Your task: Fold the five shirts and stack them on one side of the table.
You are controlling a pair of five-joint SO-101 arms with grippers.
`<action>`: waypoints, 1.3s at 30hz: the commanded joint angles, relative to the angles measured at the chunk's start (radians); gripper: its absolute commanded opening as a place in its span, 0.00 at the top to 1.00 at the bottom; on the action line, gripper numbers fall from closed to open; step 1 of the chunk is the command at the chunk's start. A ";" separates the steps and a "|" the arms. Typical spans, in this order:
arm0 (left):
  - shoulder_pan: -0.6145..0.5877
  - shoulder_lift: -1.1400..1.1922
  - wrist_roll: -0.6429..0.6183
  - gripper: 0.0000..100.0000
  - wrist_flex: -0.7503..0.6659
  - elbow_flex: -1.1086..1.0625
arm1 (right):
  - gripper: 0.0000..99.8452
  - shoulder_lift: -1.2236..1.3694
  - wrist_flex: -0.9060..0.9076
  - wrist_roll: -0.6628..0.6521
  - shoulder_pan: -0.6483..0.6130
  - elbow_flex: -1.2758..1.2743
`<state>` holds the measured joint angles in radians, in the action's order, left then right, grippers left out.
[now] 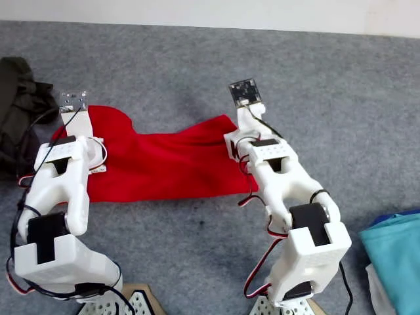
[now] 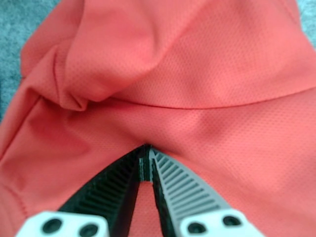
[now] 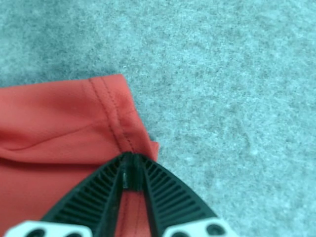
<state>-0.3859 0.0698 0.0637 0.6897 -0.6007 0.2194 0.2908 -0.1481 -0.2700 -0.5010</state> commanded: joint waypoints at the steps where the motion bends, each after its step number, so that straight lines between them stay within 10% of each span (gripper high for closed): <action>1: -0.012 -0.044 0.008 0.99 -0.003 0.021 | 0.99 -0.042 -0.015 -0.006 0.021 0.031; 14: -0.005 -0.044 0.008 0.99 -0.005 0.021 | 0.82 -0.185 0.038 0.092 -0.027 0.058; 32: -0.008 -0.042 0.008 0.99 -0.026 0.016 | 0.82 0.203 0.127 0.084 -0.042 0.389; 39: -0.010 -0.042 0.008 0.99 -0.026 0.016 | 0.98 0.211 0.127 0.084 -0.024 0.398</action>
<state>-0.3859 0.0698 0.0637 0.6774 -0.6007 0.4465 0.4135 -0.0652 -0.3115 -0.1557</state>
